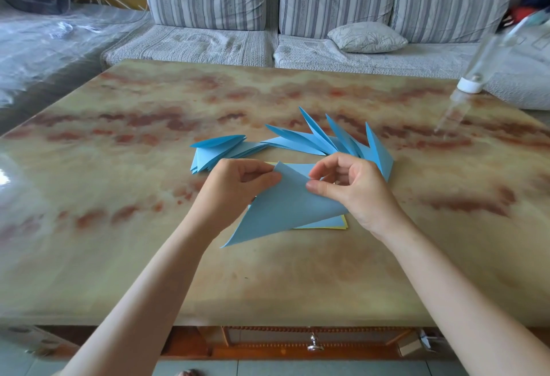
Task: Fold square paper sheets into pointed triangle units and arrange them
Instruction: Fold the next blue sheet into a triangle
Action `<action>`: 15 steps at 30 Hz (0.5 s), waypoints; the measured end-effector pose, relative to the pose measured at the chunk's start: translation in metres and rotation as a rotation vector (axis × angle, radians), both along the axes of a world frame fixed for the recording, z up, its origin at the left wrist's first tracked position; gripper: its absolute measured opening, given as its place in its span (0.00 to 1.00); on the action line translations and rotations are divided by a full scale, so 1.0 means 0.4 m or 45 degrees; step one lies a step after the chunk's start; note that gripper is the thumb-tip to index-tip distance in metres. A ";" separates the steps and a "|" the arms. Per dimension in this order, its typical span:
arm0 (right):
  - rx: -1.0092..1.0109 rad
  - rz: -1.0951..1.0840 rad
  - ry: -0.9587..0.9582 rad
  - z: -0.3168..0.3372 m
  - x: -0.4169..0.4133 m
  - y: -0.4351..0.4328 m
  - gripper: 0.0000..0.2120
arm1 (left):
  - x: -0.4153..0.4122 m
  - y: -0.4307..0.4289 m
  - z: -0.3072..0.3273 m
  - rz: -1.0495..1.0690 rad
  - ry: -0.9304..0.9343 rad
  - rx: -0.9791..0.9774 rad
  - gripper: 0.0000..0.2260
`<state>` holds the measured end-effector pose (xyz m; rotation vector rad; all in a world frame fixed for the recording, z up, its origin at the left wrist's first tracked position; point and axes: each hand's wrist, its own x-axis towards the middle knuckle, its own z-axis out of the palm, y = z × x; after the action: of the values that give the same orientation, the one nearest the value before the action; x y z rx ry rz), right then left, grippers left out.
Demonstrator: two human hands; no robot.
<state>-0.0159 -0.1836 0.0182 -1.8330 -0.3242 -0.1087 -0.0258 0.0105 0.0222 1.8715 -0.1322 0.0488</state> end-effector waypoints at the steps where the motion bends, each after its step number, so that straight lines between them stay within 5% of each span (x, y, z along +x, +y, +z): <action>1: 0.006 -0.014 -0.008 0.000 0.001 0.001 0.09 | 0.000 -0.001 0.000 0.008 -0.003 -0.010 0.10; 4: 0.041 -0.148 -0.053 -0.003 0.001 0.004 0.12 | 0.000 -0.007 -0.001 0.087 -0.017 -0.084 0.10; 9: 0.240 -0.380 0.227 0.004 -0.014 0.019 0.39 | -0.003 -0.017 -0.003 0.239 -0.040 -0.345 0.10; 12: 0.284 -0.231 0.404 0.003 -0.030 0.036 0.39 | -0.006 -0.025 -0.001 0.270 -0.070 -0.440 0.09; 15: 0.406 -0.057 0.526 -0.002 -0.042 0.062 0.26 | -0.010 -0.035 -0.003 0.258 -0.043 -0.528 0.08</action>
<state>-0.0328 -0.1587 0.0174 -1.5013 0.0258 0.1776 -0.0300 -0.0036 0.0212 1.4641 0.0434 0.2305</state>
